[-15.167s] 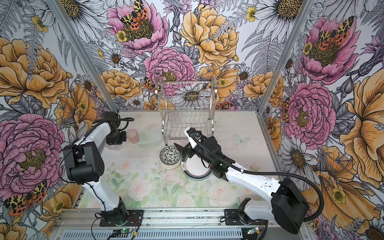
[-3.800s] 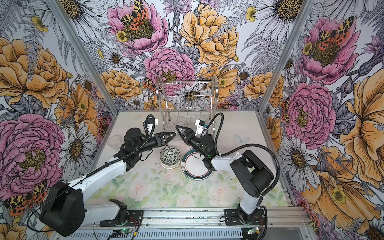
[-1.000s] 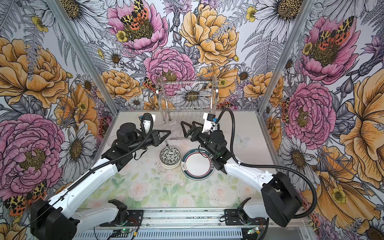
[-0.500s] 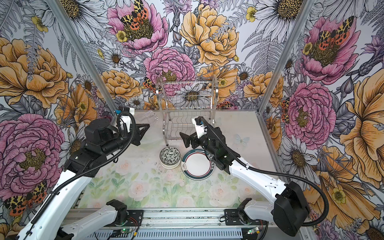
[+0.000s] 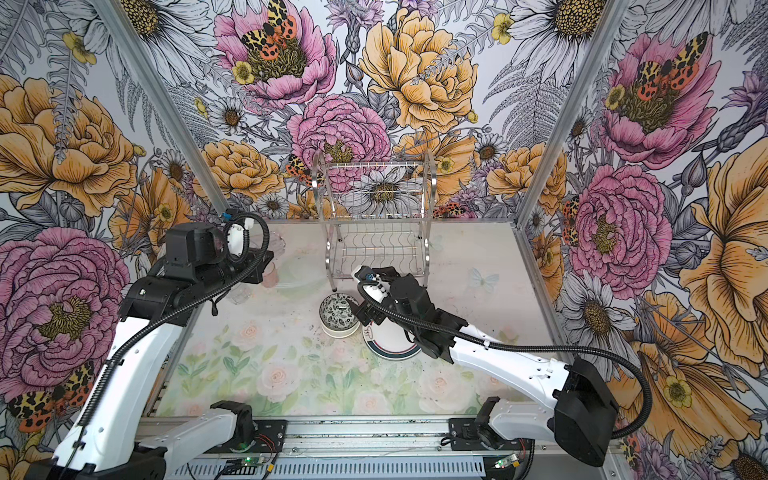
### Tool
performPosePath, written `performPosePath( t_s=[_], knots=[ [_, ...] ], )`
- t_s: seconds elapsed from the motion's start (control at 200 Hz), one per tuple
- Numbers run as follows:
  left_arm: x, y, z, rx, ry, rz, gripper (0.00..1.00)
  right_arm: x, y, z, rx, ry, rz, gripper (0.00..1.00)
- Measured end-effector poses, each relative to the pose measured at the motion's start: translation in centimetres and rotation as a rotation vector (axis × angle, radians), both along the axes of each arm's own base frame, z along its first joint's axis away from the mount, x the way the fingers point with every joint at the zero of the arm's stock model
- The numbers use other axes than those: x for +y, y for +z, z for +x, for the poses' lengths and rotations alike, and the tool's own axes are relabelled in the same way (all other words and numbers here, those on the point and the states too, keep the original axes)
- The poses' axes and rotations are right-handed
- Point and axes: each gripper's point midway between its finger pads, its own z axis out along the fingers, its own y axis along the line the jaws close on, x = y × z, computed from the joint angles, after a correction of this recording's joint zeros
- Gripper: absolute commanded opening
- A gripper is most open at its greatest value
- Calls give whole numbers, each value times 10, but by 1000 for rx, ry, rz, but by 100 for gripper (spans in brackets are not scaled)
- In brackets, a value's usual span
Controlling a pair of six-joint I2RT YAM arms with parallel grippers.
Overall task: Unload the mixed dishes from the dish rack
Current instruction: 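Carry the clear cup away with the left gripper while the right gripper withdraws, then lower the clear cup upside down beside the pink cup and open the left gripper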
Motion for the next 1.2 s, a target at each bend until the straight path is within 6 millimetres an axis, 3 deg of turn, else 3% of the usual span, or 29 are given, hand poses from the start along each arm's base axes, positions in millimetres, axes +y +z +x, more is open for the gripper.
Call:
performPosePath(
  t_s=[0.4, 0.605, 0.861, 1.201],
  knots=[
    [4, -76, 47, 267, 31, 35, 0, 9, -17, -9, -17, -10, -19, 100],
    [9, -106, 80, 360, 54, 44, 0, 0, -24, -7, -21, -50, -35, 100],
    [7, -145, 115, 457, 68, 47, 0, -19, -13, -7, -57, -109, -14, 100],
    [5, -214, 137, 625, 115, 34, 0, -37, -11, -8, -88, -170, -17, 100]
  ],
)
